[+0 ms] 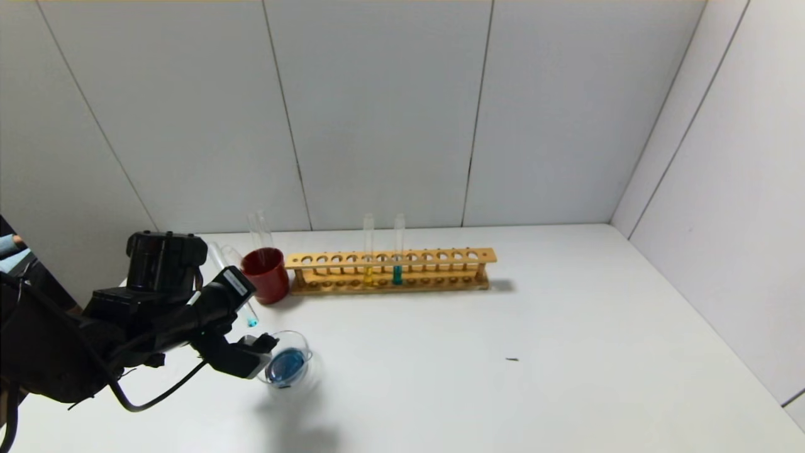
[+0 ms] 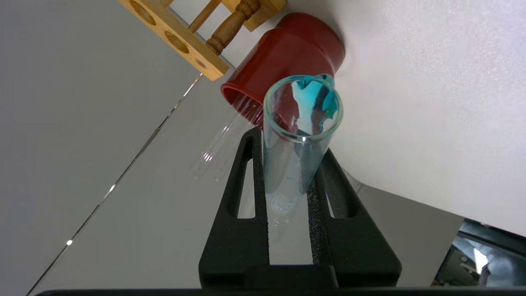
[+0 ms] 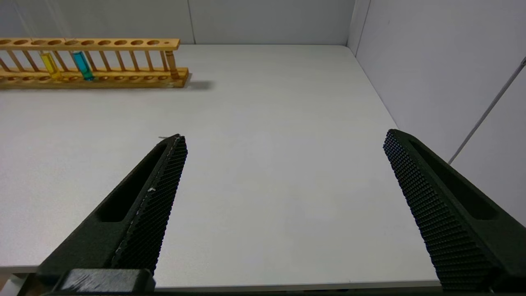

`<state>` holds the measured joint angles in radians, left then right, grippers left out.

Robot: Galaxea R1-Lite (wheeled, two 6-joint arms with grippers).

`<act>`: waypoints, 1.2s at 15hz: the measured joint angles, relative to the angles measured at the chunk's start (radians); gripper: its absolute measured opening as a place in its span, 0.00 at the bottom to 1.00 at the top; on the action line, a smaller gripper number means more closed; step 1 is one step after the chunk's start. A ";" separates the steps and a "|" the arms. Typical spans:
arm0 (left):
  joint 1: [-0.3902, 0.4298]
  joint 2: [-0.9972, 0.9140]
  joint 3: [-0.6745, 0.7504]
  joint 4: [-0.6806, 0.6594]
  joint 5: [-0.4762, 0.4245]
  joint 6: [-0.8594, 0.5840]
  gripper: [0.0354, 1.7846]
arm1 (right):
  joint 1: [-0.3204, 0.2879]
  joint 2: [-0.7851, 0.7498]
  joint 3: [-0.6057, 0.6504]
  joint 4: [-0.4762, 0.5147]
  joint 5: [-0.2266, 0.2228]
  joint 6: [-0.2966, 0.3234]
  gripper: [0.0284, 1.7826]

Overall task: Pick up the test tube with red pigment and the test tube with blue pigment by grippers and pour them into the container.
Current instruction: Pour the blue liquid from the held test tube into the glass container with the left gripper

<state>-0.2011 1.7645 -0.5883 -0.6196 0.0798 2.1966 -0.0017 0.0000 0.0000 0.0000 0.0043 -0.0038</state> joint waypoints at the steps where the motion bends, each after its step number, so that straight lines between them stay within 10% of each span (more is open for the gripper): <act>1: 0.000 0.001 0.000 -0.011 0.000 0.007 0.16 | 0.000 0.000 0.000 0.000 0.001 0.000 0.98; 18: -0.001 -0.042 0.013 -0.025 0.005 0.150 0.16 | 0.000 0.000 0.000 0.000 0.000 0.000 0.98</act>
<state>-0.2026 1.7228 -0.5753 -0.6447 0.0847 2.3462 -0.0017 0.0000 0.0000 0.0000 0.0047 -0.0043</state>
